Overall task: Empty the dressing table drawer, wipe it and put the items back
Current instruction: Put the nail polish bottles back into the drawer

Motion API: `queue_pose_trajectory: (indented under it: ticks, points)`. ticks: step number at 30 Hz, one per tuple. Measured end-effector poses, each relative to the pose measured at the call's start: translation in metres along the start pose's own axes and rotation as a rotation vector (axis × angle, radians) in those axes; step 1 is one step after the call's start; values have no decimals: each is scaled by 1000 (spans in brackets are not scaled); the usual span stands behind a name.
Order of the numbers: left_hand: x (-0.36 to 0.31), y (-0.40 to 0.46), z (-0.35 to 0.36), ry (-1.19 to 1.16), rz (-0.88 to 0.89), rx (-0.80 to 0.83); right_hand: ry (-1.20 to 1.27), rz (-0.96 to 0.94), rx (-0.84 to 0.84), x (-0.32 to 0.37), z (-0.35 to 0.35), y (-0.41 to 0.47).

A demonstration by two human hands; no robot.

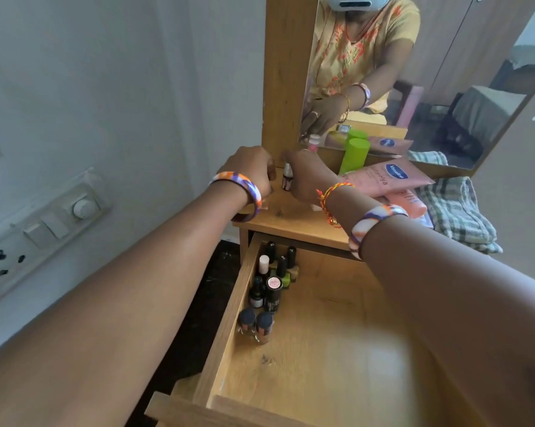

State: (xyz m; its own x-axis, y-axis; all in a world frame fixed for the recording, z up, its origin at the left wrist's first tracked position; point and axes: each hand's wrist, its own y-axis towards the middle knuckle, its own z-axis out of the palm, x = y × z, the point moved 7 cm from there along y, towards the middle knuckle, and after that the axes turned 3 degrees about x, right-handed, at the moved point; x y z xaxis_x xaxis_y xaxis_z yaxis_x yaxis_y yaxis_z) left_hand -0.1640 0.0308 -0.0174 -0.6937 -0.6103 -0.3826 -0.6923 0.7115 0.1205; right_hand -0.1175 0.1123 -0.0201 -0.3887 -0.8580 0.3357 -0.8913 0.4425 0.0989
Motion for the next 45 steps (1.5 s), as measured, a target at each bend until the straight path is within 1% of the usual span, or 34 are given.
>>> queue_pose_trajectory:
  ticks: [4,9,14,19,21,24,26,29,31,33,36,39,41,43,45]
  points:
    - [3,-4,-7,-47,10,-26,-14,-56,-53,-2,-8,-11]
    - [-5,-20,-18,-70,42,21,-1,-79,-43,2,-21,-27]
    - [-11,-38,-27,-82,36,20,49,-142,-120,11,-42,-49]
    - [-12,-53,-27,-68,38,32,139,-103,-167,4,-51,-62]
    - [-11,-58,-27,-74,43,29,171,-85,-144,0,-52,-71]
    - [-9,-59,-27,-120,22,-44,193,-62,-88,-7,-50,-81]
    - [-7,-57,-23,-137,-11,-102,180,-28,-48,-13,-45,-86]
    - [-8,-54,-13,-151,-40,-145,131,12,0,-19,-37,-94]
    - [-12,-53,-10,-152,-22,-154,152,38,81,-21,-30,-103]
    - [-17,-54,-9,-151,14,-143,260,54,236,-19,-18,-117]
    - [-22,-64,-15,-152,73,-92,295,11,429,-8,2,-139]
    - [-22,-91,-23,-197,113,-5,257,-44,517,4,25,-158]
    - [-15,-112,-19,-234,127,122,191,-87,514,9,37,-167]
    - [-8,-131,-5,-264,135,301,154,-103,499,12,49,-174]
    - [1,-145,14,-219,115,453,149,-94,479,12,58,-178]
